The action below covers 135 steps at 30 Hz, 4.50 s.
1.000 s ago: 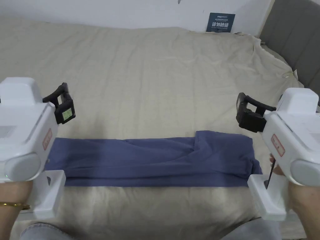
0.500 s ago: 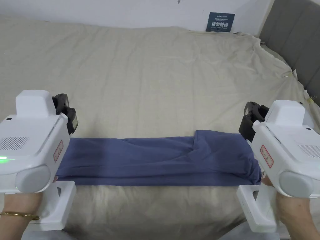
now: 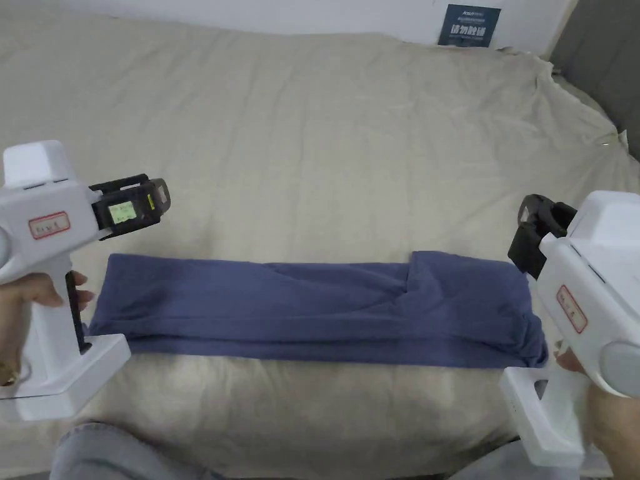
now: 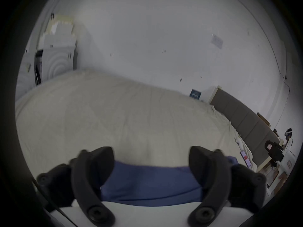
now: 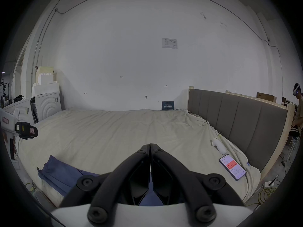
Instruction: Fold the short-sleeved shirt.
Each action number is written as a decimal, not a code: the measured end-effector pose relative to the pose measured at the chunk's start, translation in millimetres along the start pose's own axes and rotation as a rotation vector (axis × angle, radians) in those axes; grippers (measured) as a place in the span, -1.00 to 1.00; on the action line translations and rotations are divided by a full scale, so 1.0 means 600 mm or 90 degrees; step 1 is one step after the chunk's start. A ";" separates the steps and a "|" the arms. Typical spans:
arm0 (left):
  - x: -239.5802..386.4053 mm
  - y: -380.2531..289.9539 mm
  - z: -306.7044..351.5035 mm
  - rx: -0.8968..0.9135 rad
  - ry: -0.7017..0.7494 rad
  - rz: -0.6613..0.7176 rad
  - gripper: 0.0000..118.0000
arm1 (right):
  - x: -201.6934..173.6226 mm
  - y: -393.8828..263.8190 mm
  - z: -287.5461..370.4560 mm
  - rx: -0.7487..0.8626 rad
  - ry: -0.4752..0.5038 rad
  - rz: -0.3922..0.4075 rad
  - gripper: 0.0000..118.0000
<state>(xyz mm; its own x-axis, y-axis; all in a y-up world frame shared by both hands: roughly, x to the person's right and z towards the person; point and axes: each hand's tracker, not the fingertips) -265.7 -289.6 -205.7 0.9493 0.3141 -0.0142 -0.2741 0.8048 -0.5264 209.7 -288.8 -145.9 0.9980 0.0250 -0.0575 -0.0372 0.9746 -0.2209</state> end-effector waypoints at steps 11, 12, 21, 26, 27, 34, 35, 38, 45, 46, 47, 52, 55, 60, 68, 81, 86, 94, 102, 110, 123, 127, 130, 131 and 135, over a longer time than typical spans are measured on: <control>-0.247 -0.024 -0.095 -0.215 -0.117 0.178 0.79 | -0.015 -0.005 -0.016 -0.037 -0.017 -0.003 -1.00; -0.266 -0.031 -0.106 -0.236 -0.121 0.187 0.79 | -0.016 -0.006 -0.018 -0.041 -0.019 -0.005 -1.00; -0.290 -0.095 -0.165 -0.343 -0.140 0.250 0.77 | -0.016 -0.014 -0.029 -0.070 -0.039 -0.008 -1.00; -0.294 -0.105 -0.169 -0.308 -0.152 0.282 0.73 | -0.011 -0.022 -0.029 -0.082 -0.044 -0.011 -1.00; -0.272 -0.102 -0.154 -0.301 -0.150 0.287 0.70 | -0.009 -0.023 -0.029 -0.086 -0.044 -0.014 -1.00; -0.208 -0.121 -0.142 -0.296 -0.069 0.277 -0.92 | -0.003 -0.031 -0.031 -0.094 -0.044 -0.019 -1.00; -0.220 -0.105 -0.145 -0.304 -0.057 0.256 -0.95 | -0.002 -0.032 -0.030 -0.095 -0.044 -0.020 -1.00; -0.192 -0.080 -0.136 -0.322 -0.026 0.235 -1.00 | 0.003 -0.033 -0.030 -0.096 -0.043 -0.019 -1.00; -0.106 0.000 -0.058 -0.240 -0.025 0.146 -1.00 | 0.012 -0.024 -0.018 -0.082 -0.039 -0.024 -1.00; -0.085 0.007 -0.044 -0.230 -0.025 0.120 -1.00 | 0.014 -0.022 -0.015 -0.079 -0.038 -0.026 -1.00; -0.076 0.017 -0.039 -0.229 -0.015 0.095 -1.00 | 0.016 -0.020 -0.013 -0.077 -0.037 -0.028 -1.00; 0.016 0.040 -0.007 -0.210 -0.024 0.021 -1.00 | 0.029 -0.016 -0.006 -0.065 -0.036 -0.030 -1.00; 0.093 0.033 0.000 -0.212 -0.064 0.019 -1.00 | 0.035 -0.015 0.000 -0.060 -0.035 -0.035 -1.00; 0.184 0.006 -0.068 -0.236 -0.106 -0.053 -1.00 | 0.045 -0.015 0.014 -0.054 -0.036 -0.041 -1.00; 0.340 -0.092 -0.201 -0.326 -0.124 -0.042 -1.00 | 0.062 -0.023 0.033 -0.060 -0.050 -0.041 -1.00; 0.410 -0.160 -0.283 -0.376 -0.171 -0.088 0.76 | 0.087 -0.041 0.036 -0.078 -0.058 -0.048 -1.00; 0.379 -0.086 -0.230 -0.244 -0.128 -0.104 0.76 | 0.081 -0.039 0.036 -0.069 -0.050 -0.049 -1.00; 0.375 -0.177 -0.190 -0.166 -0.014 -0.206 -0.99 | 0.075 -0.038 0.036 -0.066 -0.039 -0.051 -1.00; 0.407 -0.314 -0.177 -0.268 -0.054 -0.224 -1.00 | 0.091 -0.047 0.051 -0.071 -0.063 -0.045 -1.00; 0.459 -0.349 -0.176 -0.312 -0.181 -0.257 -1.00 | 0.096 -0.058 0.055 -0.085 -0.073 -0.060 -1.00; 0.250 -0.065 -0.160 -0.180 -0.224 0.032 -0.94 | 0.074 -0.039 0.048 -0.069 -0.046 -0.048 -1.00; 0.151 -0.052 -0.170 -0.228 -0.211 0.073 0.00 | 0.067 -0.037 0.042 -0.069 -0.039 -0.052 -1.00; 0.097 -0.063 -0.179 -0.276 -0.228 0.099 1.00 | 0.063 -0.036 0.037 -0.072 -0.035 -0.051 -1.00; 0.060 -0.067 -0.201 -0.290 -0.247 0.115 1.00 | 0.062 -0.036 0.036 -0.073 -0.035 -0.051 -1.00; 0.029 -0.090 -0.207 -0.357 -0.287 0.193 1.00 | 0.055 -0.031 0.036 -0.073 -0.036 -0.047 -1.00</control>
<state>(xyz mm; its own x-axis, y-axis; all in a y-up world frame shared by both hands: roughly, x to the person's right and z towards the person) -215.1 -390.3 -283.0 0.6580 0.7508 0.0575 -0.2793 0.3143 -0.9073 244.2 -301.2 -122.4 0.9994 -0.0296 0.0172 0.0336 0.9424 -0.3329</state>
